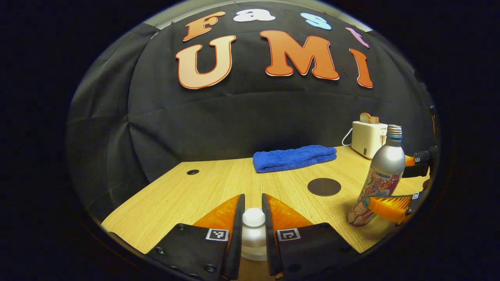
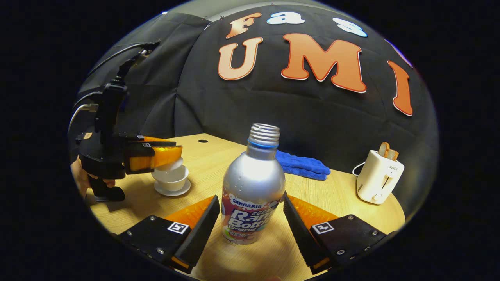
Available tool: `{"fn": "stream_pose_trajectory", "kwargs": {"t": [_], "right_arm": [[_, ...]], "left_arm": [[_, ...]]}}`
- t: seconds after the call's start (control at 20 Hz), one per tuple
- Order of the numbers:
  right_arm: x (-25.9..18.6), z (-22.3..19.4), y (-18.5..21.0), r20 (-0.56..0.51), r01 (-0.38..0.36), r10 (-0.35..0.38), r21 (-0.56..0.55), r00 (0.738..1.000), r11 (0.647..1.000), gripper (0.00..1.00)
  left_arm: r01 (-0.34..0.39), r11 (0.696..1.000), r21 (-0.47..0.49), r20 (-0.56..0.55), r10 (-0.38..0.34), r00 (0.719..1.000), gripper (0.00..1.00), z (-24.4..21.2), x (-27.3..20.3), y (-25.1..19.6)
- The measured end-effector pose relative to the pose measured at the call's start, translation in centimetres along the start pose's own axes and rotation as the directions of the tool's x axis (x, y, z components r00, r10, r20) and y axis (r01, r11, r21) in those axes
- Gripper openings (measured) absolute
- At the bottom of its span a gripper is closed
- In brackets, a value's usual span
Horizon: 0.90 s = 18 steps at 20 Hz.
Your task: Open the teacup lid with one hand, grasp the water bottle and pour water into the teacup with the other hand; after pouring, place the water bottle on the coaster and then close the teacup lid.
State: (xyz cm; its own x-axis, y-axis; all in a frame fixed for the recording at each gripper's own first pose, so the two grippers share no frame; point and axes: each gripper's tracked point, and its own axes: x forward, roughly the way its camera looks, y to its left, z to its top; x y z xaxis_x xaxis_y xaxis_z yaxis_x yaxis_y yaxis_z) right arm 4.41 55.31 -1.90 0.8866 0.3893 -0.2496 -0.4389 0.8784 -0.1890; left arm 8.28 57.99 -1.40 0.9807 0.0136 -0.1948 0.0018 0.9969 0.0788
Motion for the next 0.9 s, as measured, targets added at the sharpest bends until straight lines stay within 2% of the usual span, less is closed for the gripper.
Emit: {"fn": "stream_pose_trajectory", "kwargs": {"t": [0.1,0.15,0.2,0.45,0.55,0.6,0.7,0.9], "right_arm": [[0.7,-0.7,0.3,-0.02,-0.011,0.011,0.007,1.0,1.0,0.98],[0.9,-1.0,0.3,-0.029,-0.012,0.013,0.008,0.999,1.0,0.98],[1.1,-1.3,0.2,-0.044,-0.009,0.009,0.007,0.999,1.0,0.98],[1.9,-2.4,0.9,-0.089,-0.026,0.03,0.04,0.996,0.999,0.96],[1.9,-2.3,0.7,-0.096,-0.016,0.019,0.033,0.995,0.999,0.92],[2.2,-2.3,0.9,-0.103,-0.022,0.026,0.038,0.994,0.999,0.86],[2.2,-2.2,0.8,-0.114,-0.03,0.035,0.045,0.993,0.999,0.83],[1.7,-0.1,0.4,-0.082,0.001,-0.005,-0.05,0.997,0.999,0.82]], "left_arm": [[-0.009,1.0,0.0,0.013,0.009,1.0,0.31,0.4,-0.3,0.5],[-0.018,1.0,-0.002,0.021,0.018,1.0,0.26,0.5,-0.5,0.9],[-0.025,1.0,-0.003,0.023,0.025,0.999,0.31,0.5,-0.7,1.3],[-0.062,0.998,-0.019,0.036,0.063,0.997,0.31,0.4,-1.7,3.2],[-0.077,0.997,-0.029,0.042,0.079,0.996,0.31,0.5,-2.2,4.1],[-0.087,0.996,-0.034,0.046,0.089,0.995,0.31,0.6,-2.5,4.6],[-0.104,0.994,-0.036,0.049,0.105,0.993,0.31,0.6,-2.8,5.5],[-0.15,0.988,-0.033,0.052,0.151,0.987,0.3,0.0,-3.7,7.7]]}}
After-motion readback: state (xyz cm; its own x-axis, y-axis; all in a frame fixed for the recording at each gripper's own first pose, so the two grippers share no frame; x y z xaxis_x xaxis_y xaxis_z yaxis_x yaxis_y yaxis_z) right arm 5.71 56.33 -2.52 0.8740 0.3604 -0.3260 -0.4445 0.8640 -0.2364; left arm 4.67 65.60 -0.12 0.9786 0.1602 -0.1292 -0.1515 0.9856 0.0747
